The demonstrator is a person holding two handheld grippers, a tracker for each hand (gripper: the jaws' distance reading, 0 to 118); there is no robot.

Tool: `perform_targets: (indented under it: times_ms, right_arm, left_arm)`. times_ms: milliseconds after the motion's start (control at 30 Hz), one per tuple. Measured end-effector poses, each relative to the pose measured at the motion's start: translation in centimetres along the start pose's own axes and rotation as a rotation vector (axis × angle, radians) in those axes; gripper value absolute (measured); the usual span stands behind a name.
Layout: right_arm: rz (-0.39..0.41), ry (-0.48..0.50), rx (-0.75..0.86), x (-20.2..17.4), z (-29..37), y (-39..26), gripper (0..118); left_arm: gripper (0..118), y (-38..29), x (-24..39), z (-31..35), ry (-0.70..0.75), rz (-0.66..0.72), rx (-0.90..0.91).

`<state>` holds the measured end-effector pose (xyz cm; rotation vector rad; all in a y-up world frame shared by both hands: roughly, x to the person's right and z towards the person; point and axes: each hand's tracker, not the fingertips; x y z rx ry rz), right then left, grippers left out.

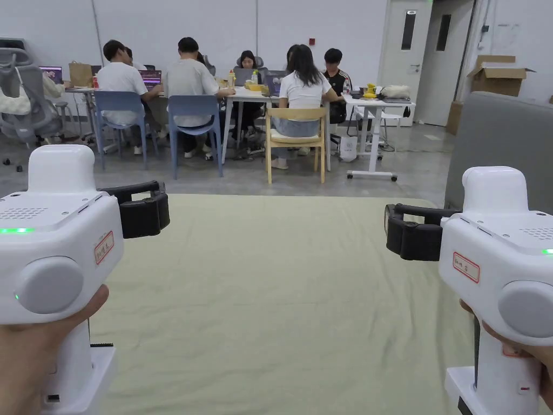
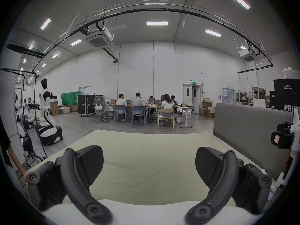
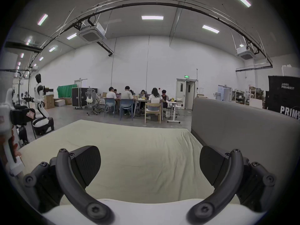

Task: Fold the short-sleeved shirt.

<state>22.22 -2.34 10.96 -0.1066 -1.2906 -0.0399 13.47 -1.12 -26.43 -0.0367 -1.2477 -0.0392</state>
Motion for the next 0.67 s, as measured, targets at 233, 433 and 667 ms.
perform_targets:
  times_ms: [233,433,667]
  right_arm:
    - [-0.01,-0.071,-0.057,-0.2,-0.6,0.3,118]
    - [0.025,-0.032,-0.089,-0.4,-0.8,0.5,118]
    - [-0.022,0.007,-0.049,0.0,-0.5,1.2,118]
  left_arm:
    - [117,-0.3,-0.3,-0.3,0.006,0.008,-0.027]
    - [117,-0.4,-0.2,-0.3,-0.006,0.011,-0.033]
    - [117,-1.0,-0.4,-0.5,-0.004,0.025,-0.058]
